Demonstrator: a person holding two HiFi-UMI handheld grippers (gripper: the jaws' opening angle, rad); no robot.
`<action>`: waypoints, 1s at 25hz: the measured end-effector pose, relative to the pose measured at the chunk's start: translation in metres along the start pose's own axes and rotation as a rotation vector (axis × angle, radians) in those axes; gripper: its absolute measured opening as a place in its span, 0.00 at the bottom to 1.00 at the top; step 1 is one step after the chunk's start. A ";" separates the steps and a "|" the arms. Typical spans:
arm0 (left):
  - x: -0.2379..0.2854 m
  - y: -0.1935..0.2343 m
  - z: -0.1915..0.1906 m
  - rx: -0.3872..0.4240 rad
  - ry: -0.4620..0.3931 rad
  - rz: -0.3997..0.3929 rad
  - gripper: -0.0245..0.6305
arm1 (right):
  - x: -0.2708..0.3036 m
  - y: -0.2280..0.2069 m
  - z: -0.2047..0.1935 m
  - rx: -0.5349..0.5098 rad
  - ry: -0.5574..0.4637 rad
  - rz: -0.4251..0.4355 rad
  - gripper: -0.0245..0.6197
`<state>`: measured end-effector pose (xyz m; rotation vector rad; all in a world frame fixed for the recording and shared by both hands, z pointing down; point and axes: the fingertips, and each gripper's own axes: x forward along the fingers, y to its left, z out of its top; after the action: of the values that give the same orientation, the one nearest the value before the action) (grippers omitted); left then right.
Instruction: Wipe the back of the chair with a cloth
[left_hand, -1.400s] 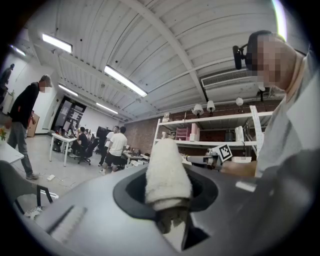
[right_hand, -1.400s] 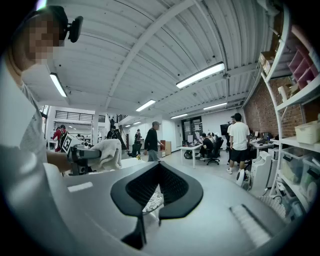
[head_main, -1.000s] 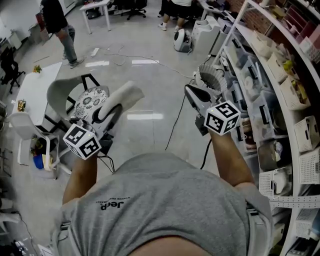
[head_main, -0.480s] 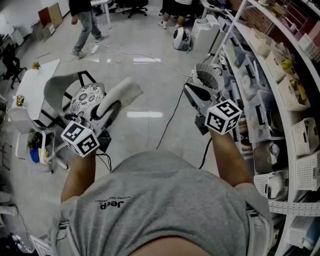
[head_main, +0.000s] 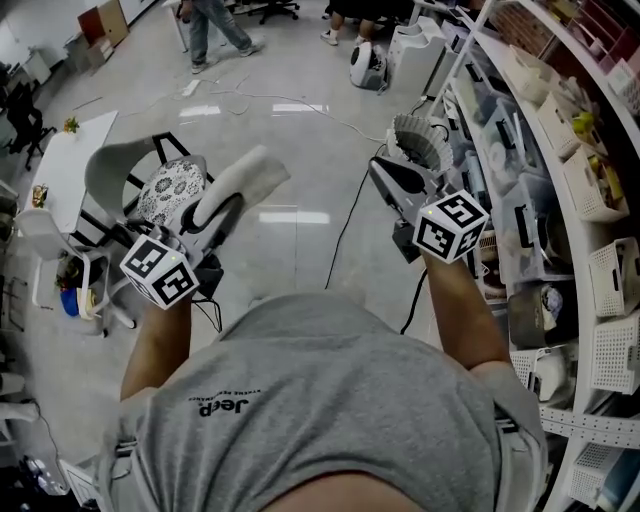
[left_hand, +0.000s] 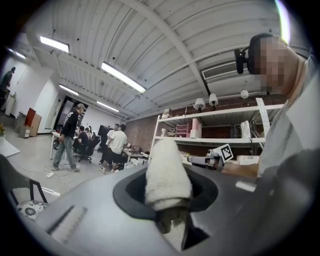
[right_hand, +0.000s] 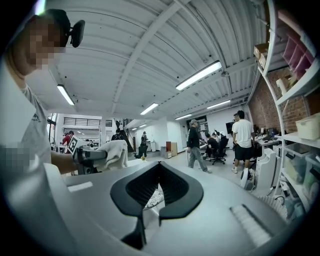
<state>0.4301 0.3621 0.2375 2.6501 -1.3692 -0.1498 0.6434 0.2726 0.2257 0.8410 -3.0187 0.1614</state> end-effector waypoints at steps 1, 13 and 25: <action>0.003 0.004 0.000 0.000 -0.001 -0.001 0.28 | 0.004 -0.003 -0.001 0.002 0.001 -0.001 0.04; 0.083 0.149 -0.002 -0.061 -0.001 -0.100 0.28 | 0.123 -0.076 -0.009 -0.002 0.019 -0.084 0.05; 0.201 0.379 0.063 -0.025 -0.001 -0.234 0.28 | 0.336 -0.167 0.043 -0.031 -0.021 -0.124 0.05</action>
<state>0.2325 -0.0235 0.2408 2.7809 -1.0461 -0.1932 0.4425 -0.0468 0.2102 1.0304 -2.9680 0.1057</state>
